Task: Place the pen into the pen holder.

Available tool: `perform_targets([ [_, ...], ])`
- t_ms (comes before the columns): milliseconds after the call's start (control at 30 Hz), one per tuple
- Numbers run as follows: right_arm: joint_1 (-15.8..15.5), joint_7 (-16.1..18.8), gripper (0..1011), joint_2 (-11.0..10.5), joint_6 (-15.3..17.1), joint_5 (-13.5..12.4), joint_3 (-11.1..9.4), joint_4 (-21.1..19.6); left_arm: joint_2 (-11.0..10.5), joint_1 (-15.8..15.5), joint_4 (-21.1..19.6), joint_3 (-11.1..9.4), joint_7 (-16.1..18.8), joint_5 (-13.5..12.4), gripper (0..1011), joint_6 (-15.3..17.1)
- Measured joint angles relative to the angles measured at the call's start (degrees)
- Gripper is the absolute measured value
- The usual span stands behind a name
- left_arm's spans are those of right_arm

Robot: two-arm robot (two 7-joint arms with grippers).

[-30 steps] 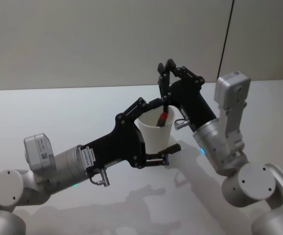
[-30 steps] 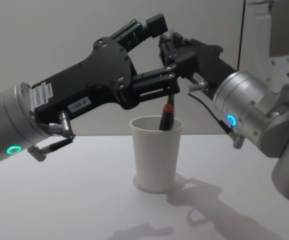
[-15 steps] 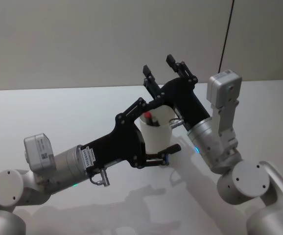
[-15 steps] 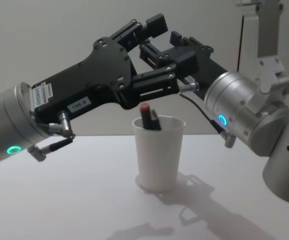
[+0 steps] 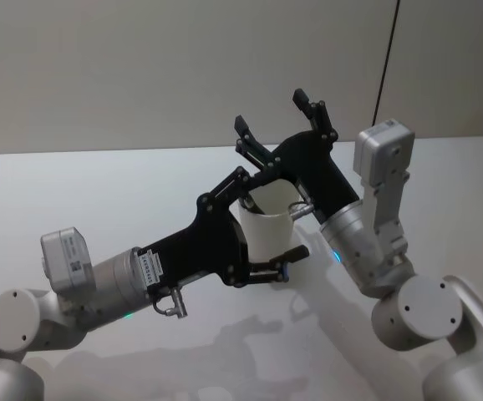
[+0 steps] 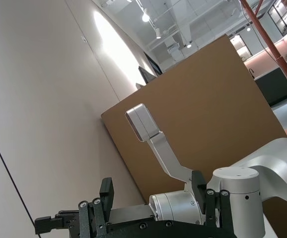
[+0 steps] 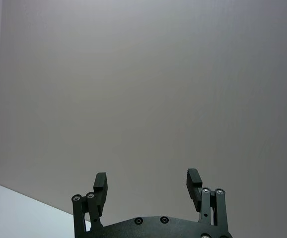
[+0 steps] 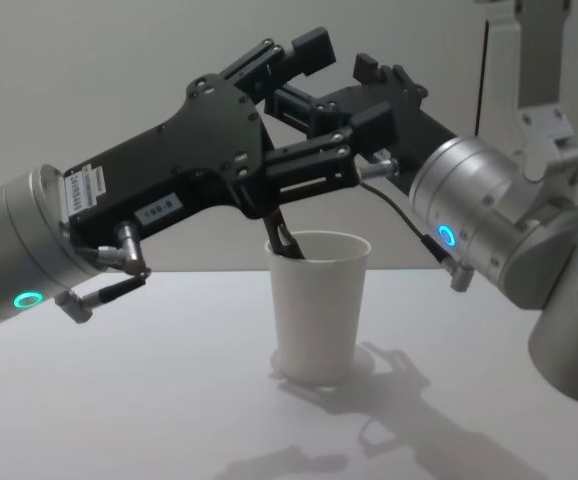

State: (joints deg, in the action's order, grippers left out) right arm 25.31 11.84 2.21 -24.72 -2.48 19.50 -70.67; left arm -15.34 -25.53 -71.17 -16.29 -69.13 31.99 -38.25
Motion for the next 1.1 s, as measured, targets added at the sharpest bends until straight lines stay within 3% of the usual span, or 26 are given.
perform_targets([
  [1100, -0.5, -0.2, 1001, -0.2, 0.3, 0.2, 0.1, -1.0, 0.0, 0.0, 0.0, 0.0, 0.0, 0.0, 1000, 0.0],
])
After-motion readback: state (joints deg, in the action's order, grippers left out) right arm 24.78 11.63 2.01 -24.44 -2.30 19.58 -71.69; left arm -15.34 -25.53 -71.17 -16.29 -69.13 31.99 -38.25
